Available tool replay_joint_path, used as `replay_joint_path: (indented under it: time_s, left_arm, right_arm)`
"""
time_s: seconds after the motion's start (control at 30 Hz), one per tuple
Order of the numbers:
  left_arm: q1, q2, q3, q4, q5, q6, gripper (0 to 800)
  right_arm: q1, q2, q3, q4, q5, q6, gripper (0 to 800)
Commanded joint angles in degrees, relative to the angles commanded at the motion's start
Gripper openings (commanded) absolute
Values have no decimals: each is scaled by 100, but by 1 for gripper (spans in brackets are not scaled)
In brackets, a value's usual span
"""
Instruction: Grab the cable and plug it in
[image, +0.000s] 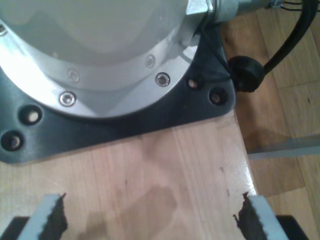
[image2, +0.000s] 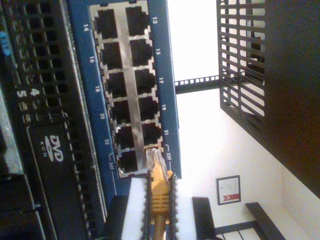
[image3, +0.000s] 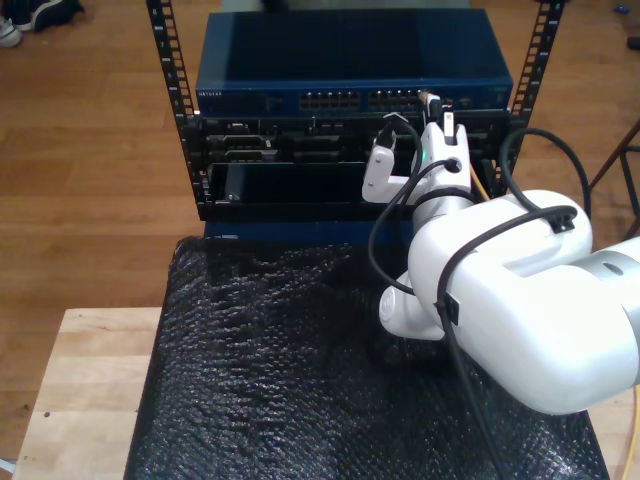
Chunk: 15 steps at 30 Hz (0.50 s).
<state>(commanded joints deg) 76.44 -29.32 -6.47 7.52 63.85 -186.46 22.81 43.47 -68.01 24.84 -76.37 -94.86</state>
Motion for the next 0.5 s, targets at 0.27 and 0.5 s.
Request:
replay_joint_path:
  time_s: [0.27, 0.5]
  left_arm:
    - [0, 0, 0, 0, 0, 0, 800]
    - [0, 0, 0, 0, 0, 0, 800]
  right_arm:
    - [9, 0, -26, -9, 0, 9, 0]
    - [44, 9, -26, -9, 0, 9, 0]
